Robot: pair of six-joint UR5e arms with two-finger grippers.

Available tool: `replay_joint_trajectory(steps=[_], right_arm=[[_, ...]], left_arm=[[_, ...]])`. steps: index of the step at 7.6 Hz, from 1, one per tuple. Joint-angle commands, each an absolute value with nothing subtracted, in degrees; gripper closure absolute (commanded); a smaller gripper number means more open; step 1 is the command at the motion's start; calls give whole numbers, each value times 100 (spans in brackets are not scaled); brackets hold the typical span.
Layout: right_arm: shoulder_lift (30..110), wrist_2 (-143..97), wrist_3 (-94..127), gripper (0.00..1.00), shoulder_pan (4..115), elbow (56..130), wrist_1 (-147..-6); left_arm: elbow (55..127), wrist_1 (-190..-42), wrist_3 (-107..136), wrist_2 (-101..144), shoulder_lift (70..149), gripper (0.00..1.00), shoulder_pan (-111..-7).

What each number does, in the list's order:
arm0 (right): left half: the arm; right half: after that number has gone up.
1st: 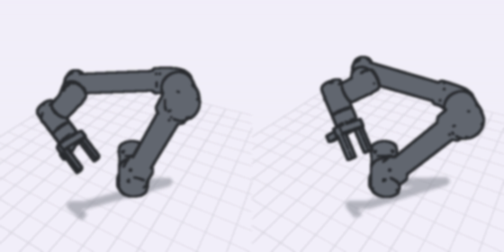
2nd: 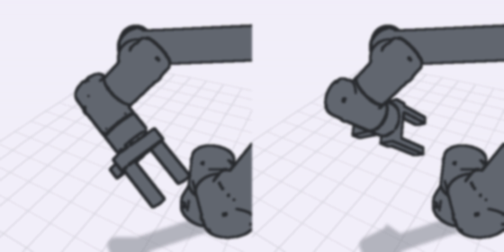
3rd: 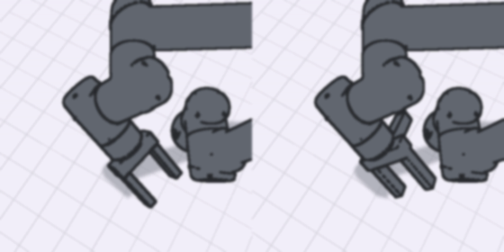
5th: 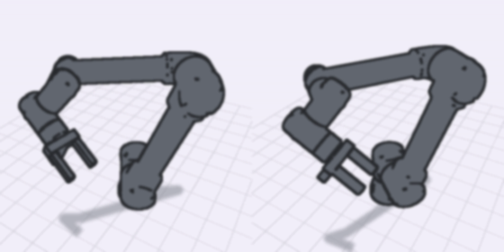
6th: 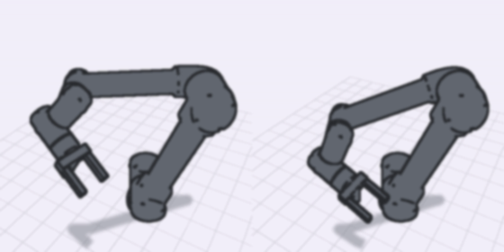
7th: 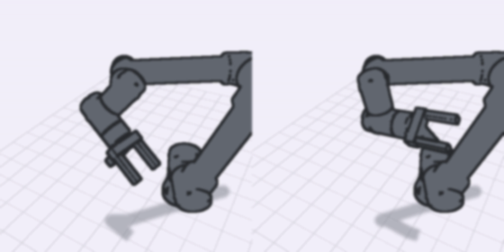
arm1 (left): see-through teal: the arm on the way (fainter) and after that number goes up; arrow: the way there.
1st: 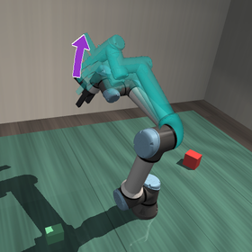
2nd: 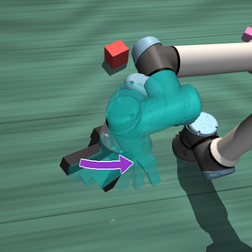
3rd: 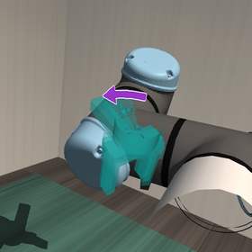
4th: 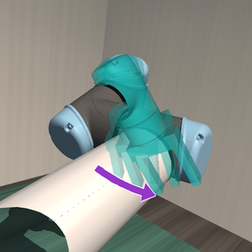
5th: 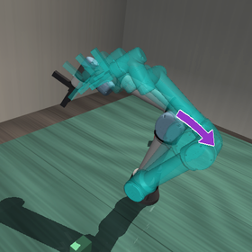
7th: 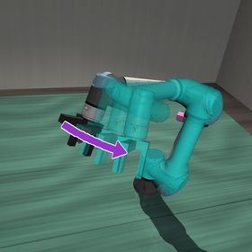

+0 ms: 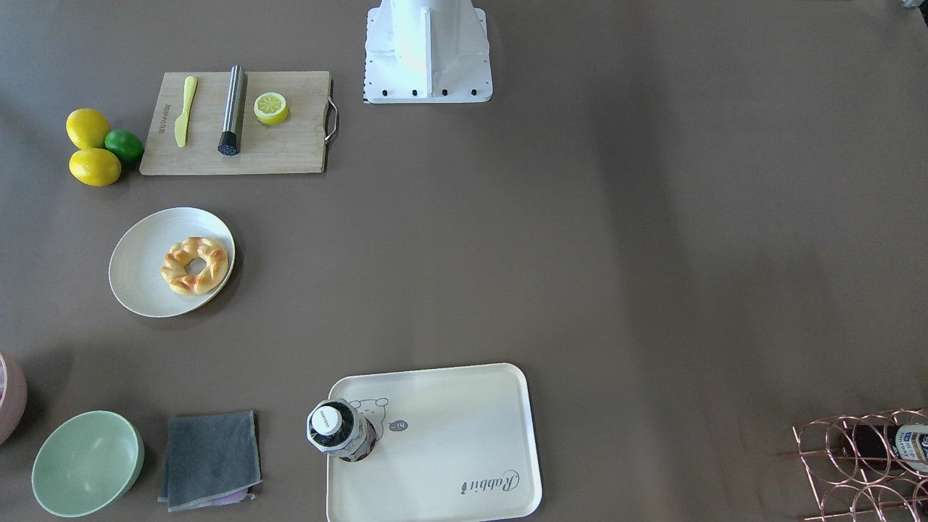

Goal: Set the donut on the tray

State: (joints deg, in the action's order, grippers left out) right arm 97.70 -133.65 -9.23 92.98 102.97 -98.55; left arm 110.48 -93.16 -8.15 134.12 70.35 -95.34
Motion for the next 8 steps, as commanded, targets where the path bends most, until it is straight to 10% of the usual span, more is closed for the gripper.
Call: replay_joint_trajectory(steps=[1,8], right_arm=[[9756,-13377,-932,0,9299,10301,-9844],[9773,-13403,-932,0,9299,10266,-9773]], left_arm=[[11074,-9308,-817,13421,7023,2,-9580],[11180,-9308,-747,13377,7005,2,-9738]])
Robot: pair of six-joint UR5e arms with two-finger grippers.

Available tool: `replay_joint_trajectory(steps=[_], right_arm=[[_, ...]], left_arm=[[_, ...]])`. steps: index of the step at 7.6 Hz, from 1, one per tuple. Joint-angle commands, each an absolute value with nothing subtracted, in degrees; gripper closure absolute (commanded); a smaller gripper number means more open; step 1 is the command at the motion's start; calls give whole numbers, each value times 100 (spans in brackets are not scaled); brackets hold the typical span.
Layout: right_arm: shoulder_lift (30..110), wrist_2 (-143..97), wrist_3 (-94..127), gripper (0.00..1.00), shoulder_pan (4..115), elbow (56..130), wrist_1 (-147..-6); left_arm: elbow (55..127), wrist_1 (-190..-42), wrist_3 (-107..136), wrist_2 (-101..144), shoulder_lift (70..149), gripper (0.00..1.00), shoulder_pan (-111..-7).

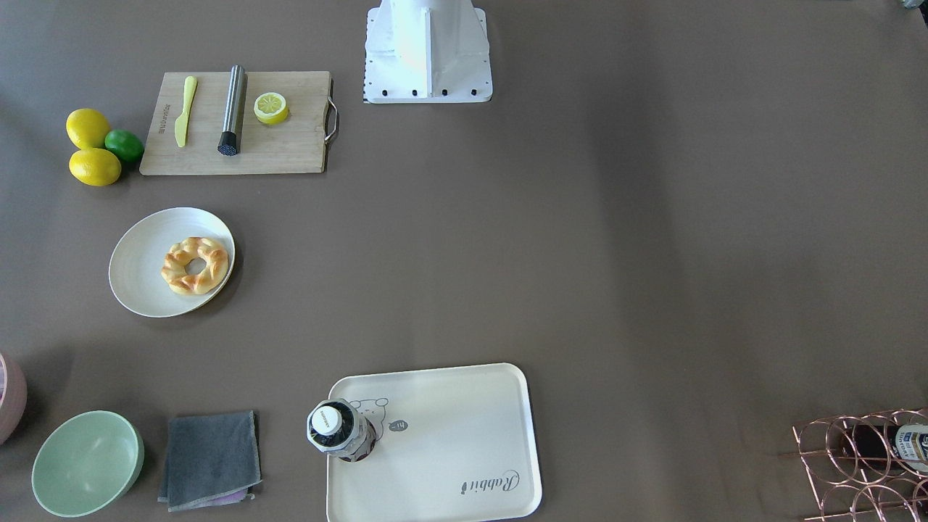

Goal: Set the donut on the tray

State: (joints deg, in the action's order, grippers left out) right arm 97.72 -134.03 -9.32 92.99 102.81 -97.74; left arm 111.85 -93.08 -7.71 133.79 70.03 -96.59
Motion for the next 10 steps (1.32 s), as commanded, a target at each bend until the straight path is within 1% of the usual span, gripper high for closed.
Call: replay_joint_trajectory(steps=[1,6,10], right_arm=[[9773,-13403,-932,0,9299,10257,-9773],[9835,-13412,-923,0,9299,10239,-9773],[9835,-13421,-879,0,9299,10257,-9773]], left_arm=[[11162,-9316,-808,13386,6987,2,-9738],[11311,-9316,-765,13430,7014,2,-9703],[11294,-9519,-817,13430,6979,2,-9712]])
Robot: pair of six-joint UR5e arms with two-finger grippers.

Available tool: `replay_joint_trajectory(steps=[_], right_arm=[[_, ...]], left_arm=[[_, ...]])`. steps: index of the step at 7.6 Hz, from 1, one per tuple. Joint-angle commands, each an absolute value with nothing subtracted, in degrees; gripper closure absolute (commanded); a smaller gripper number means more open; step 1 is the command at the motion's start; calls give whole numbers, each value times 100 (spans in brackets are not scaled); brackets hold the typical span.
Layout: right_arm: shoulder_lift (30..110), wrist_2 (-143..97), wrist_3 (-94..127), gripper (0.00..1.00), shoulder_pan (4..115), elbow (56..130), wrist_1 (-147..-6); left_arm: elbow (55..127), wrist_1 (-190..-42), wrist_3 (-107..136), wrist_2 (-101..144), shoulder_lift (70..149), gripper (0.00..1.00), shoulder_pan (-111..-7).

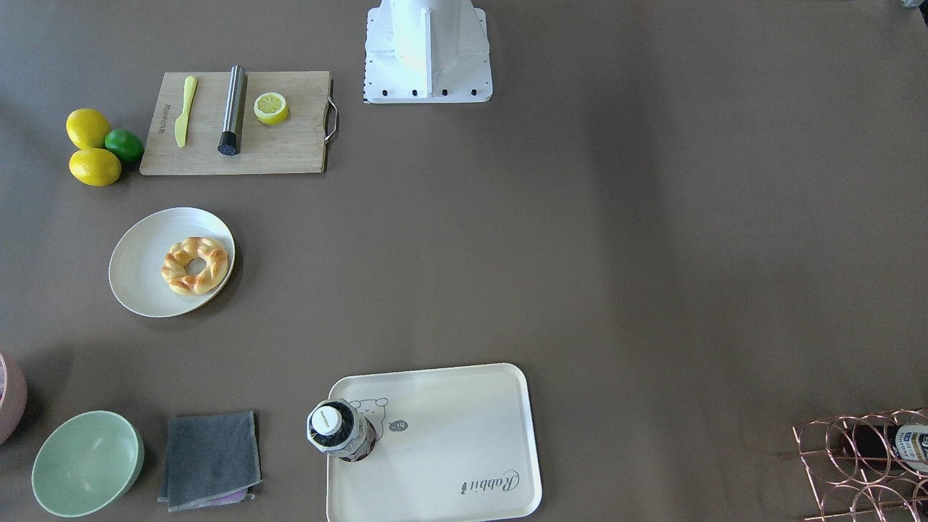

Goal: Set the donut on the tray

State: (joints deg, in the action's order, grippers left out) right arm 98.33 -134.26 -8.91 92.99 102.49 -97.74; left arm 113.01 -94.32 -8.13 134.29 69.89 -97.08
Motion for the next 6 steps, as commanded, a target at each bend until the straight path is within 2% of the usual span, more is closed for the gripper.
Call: replay_joint_trajectory(steps=[1,6], right_arm=[[9835,-13421,-896,0,9299,10257,-9773],[9826,-13412,-870,0,9290,10274,-9773]], left_arm=[[11303,-9519,-817,13430,6979,2,-9721],[11311,-9519,-765,13430,6979,2,-9721]])
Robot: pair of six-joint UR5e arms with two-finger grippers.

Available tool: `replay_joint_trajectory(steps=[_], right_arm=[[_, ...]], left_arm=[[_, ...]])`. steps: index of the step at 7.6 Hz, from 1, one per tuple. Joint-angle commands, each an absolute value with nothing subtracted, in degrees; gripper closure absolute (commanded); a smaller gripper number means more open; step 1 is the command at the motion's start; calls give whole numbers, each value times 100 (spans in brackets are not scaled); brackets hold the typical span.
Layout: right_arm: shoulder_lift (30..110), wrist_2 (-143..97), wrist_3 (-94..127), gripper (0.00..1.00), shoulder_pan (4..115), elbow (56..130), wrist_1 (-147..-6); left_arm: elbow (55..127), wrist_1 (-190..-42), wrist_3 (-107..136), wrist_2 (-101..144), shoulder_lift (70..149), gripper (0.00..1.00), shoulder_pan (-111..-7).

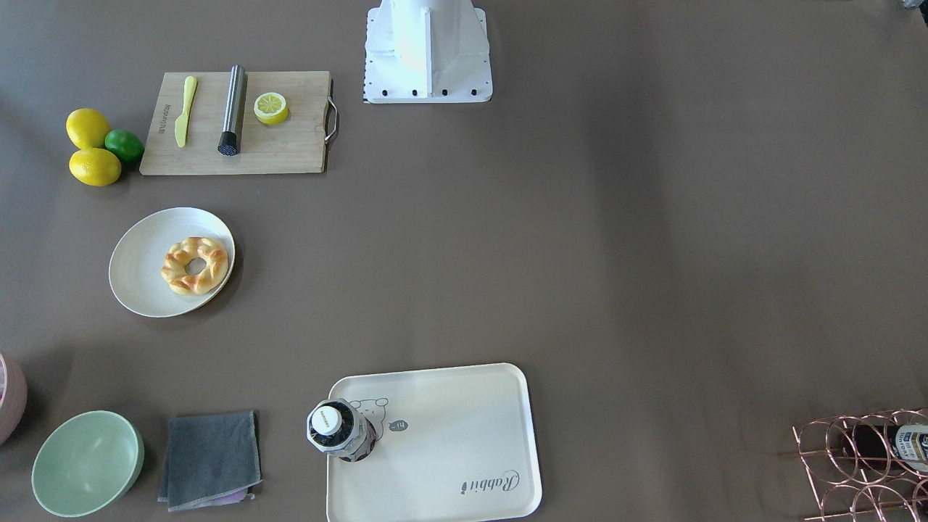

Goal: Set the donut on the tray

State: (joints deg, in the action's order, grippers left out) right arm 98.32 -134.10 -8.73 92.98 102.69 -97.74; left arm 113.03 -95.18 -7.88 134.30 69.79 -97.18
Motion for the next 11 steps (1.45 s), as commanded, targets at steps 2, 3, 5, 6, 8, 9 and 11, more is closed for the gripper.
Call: replay_joint_trajectory(steps=[2,3,5,6,8,9,11], right_arm=[[9817,-13430,-870,0,9229,10283,-9713],[9826,-13421,-888,0,9202,10275,-9468],[10018,-13430,-870,0,9185,10222,-8967],[10020,-13525,-861,0,9167,10196,-8756],[10020,-13886,-616,0,9167,10125,-8580],[10037,-13904,-641,0,9080,10090,-8274],[10116,-13896,-633,0,8731,9951,-7946]], left_arm=[[11303,-9519,-765,13438,6979,2,-9712],[11285,-9510,-756,13438,6979,2,-9712],[11276,-9510,-756,13438,6979,2,-9712],[11276,-9501,-765,13438,6979,2,-9712],[11224,-9483,-756,13438,6979,2,-9712],[11250,-9483,-765,13447,6979,2,-9721],[11292,-9527,-791,13430,6970,3,-9729]])
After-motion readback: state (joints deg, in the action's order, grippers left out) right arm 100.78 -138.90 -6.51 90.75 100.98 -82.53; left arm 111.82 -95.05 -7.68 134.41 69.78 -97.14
